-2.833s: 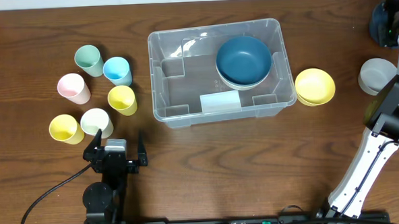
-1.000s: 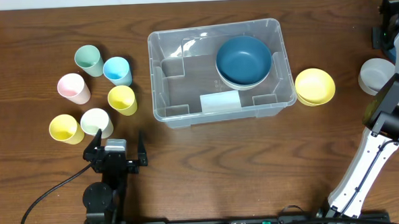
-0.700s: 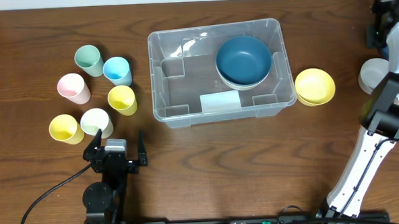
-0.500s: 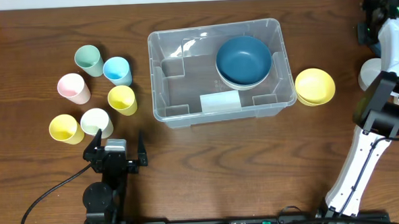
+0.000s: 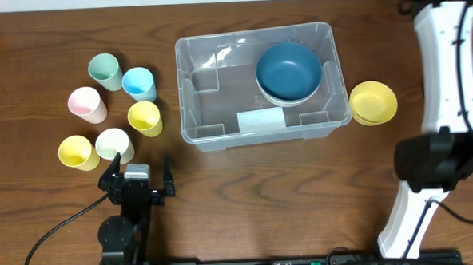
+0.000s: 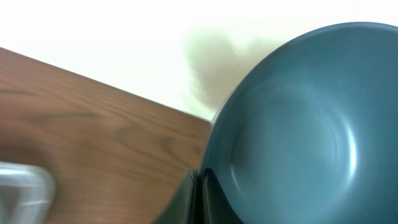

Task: Pack container
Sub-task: 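Carry the second teal bowl into the bin and stack it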

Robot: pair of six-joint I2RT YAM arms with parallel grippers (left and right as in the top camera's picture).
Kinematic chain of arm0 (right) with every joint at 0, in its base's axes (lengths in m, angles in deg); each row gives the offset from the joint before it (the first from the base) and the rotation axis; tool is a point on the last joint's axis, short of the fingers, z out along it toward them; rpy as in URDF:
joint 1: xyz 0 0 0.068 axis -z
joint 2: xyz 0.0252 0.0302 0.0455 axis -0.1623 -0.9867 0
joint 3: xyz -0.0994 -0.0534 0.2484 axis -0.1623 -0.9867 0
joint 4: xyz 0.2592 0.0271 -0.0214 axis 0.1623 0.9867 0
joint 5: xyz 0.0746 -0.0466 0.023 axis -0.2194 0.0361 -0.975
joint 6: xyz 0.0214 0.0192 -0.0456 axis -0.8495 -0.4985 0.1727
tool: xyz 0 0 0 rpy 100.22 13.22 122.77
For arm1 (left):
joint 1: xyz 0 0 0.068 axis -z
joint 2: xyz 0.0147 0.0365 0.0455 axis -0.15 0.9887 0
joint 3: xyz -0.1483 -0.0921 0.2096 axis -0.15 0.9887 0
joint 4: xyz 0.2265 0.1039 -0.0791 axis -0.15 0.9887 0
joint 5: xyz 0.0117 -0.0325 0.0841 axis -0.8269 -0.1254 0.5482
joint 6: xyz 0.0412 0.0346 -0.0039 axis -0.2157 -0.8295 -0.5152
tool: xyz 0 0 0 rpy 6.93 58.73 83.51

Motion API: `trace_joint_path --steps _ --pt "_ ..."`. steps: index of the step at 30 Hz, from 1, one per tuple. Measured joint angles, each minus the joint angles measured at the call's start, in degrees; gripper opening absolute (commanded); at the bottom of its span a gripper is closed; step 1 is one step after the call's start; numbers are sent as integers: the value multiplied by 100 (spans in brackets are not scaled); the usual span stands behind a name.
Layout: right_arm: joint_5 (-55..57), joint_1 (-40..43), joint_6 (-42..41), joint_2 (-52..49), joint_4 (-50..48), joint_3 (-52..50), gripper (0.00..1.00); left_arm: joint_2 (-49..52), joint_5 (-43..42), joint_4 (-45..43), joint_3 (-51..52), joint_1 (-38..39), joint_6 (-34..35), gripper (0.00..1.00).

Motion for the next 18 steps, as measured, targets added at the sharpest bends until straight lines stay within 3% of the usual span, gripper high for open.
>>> trace_joint_path --steps 7,18 --pt "-199 -1233 -138 269 726 11 1 0 0 0 0 0 0 98" --pt "-651 -2225 -848 267 2009 11 1 2 0 0 0 0 0 98"
